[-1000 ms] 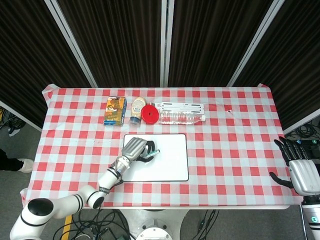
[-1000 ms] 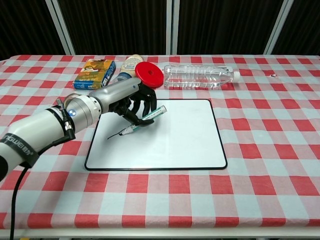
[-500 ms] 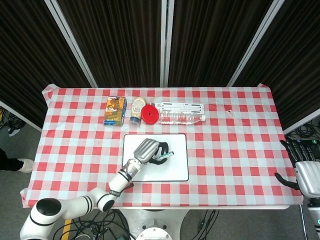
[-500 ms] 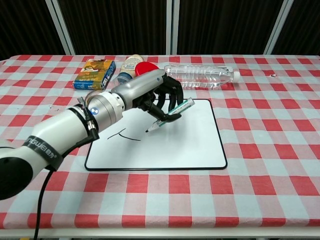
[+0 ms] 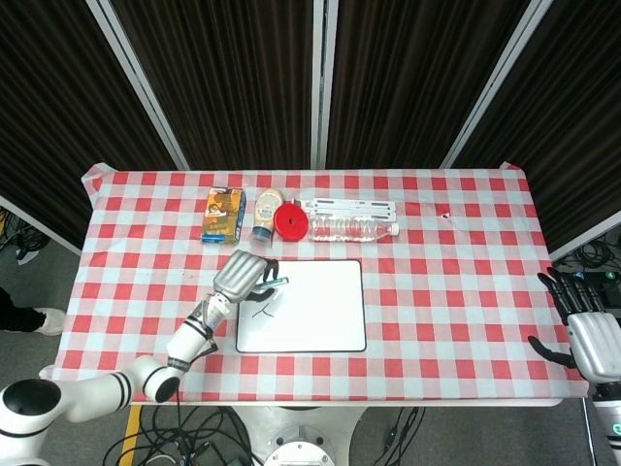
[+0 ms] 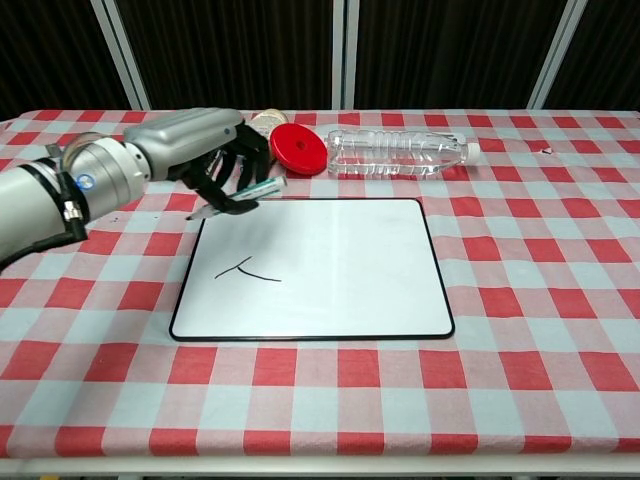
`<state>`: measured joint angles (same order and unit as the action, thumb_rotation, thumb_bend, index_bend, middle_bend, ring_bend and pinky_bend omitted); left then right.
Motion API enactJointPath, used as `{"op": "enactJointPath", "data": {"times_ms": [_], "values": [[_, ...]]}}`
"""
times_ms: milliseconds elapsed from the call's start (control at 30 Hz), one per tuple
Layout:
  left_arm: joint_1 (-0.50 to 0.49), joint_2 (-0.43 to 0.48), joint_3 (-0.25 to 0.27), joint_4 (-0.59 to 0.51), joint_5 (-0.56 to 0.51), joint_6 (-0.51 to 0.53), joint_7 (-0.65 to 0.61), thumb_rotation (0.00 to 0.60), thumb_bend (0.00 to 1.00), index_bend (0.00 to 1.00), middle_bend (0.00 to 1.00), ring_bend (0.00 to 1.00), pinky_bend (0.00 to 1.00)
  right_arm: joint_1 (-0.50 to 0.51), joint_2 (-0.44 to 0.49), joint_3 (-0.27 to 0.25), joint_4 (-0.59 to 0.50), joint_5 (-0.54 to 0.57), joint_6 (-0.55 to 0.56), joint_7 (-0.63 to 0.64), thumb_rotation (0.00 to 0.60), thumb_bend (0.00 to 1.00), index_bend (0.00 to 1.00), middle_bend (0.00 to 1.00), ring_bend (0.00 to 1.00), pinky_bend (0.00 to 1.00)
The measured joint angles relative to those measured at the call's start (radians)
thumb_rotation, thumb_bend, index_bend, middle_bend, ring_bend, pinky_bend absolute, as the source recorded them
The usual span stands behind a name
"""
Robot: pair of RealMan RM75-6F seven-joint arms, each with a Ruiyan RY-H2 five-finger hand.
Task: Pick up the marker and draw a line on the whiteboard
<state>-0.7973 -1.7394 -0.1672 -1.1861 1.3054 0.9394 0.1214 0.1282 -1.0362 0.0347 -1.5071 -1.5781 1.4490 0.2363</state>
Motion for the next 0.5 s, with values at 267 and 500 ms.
{"op": "enactJointPath", "data": {"times_ms": [267, 500], "values": [[0.030, 0.137, 0.035, -0.139, -0.280, -0.036, 0.447, 0.600, 0.41, 0.54, 0.53, 0.54, 0.78, 0.009, -0.010, 0.000, 0.003, -0.008, -0.005, -0.001, 0.600, 0.10, 0.00, 0.03, 0.00, 0.00], [0.006, 0.171, 0.061, -0.199, -0.514, -0.055, 0.665, 0.600, 0.41, 0.22, 0.33, 0.40, 0.73, -0.002, -0.009, -0.002, 0.004, -0.001, 0.007, 0.001, 0.600, 0.10, 0.00, 0.03, 0.00, 0.00]]}}
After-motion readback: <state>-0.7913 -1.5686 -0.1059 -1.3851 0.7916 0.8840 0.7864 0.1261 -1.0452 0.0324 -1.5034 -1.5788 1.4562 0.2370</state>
